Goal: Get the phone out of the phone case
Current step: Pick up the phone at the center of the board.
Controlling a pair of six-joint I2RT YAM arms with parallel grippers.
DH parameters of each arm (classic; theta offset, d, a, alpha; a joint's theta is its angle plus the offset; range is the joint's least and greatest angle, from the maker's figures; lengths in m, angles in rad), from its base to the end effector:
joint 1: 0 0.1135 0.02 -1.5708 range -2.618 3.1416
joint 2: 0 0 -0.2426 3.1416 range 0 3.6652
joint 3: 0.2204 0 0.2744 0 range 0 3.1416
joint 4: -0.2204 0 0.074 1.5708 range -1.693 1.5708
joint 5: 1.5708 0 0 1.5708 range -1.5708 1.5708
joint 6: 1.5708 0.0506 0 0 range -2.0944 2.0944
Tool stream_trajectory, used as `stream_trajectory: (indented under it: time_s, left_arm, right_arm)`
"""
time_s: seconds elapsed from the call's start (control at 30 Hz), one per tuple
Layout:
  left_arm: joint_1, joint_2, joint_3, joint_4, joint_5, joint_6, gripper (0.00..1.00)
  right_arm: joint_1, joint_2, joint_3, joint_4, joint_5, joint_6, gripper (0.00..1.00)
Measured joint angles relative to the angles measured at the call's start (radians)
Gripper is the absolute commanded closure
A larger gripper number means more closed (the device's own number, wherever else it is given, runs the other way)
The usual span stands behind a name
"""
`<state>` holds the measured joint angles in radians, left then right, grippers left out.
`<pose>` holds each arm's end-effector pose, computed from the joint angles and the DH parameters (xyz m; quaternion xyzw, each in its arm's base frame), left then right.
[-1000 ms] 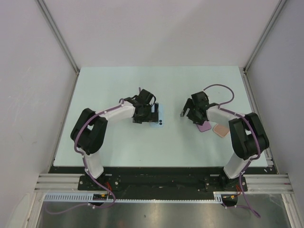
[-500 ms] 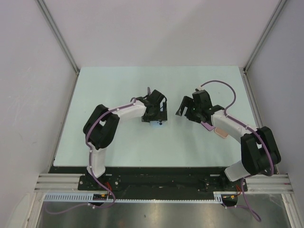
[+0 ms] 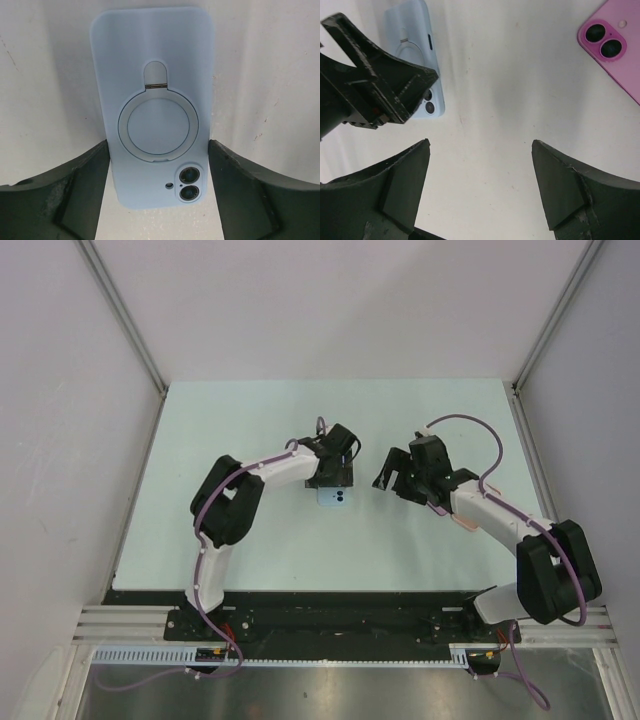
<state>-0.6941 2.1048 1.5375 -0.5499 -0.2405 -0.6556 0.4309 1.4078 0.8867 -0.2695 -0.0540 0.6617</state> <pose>0.3578 -0.2821 0.1183 -0.0083 0.9677 -0.0482 0.2473 0.2990 0.1404 0.1831 0.0963 0.9196 0.2188 0.3118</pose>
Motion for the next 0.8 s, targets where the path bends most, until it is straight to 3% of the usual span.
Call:
stream_trajectory:
  time_s: [0.13, 0.3, 0.5, 0.57, 0.6, 0.7, 0.8]
  left_arm:
    - [-0.001, -0.005, -0.007, 0.006, -0.001, 0.0, 0.27]
    - [0.002, -0.117, -0.164, 0.092, 0.053, 0.002, 0.33]
    - [0.029, -0.245, -0.28, 0.145, 0.243, -0.002, 0.36]
    - [0.034, -0.256, -0.287, 0.166, 0.291, -0.002, 0.32]
    - [0.035, -0.256, -0.288, 0.174, 0.306, -0.002, 0.2]
    - [0.035, -0.256, -0.286, 0.163, 0.31, 0.005, 0.0]
    - [0.022, -0.255, -0.262, 0.102, 0.235, 0.015, 0.0]
  right_arm:
    - [-0.001, -0.003, -0.023, 0.003, -0.006, 0.005, 0.13]
    - [-0.023, -0.024, -0.061, 0.035, -0.042, 0.029, 0.14]
    - [-0.081, -0.018, -0.117, 0.147, -0.134, 0.114, 0.17]
    - [-0.092, 0.01, -0.119, 0.204, -0.164, 0.148, 0.18]
    - [-0.092, 0.036, -0.119, 0.25, -0.185, 0.172, 0.18]
    - [-0.08, 0.107, -0.119, 0.327, -0.22, 0.217, 0.18]
    - [-0.062, 0.146, -0.121, 0.356, -0.238, 0.242, 0.18]
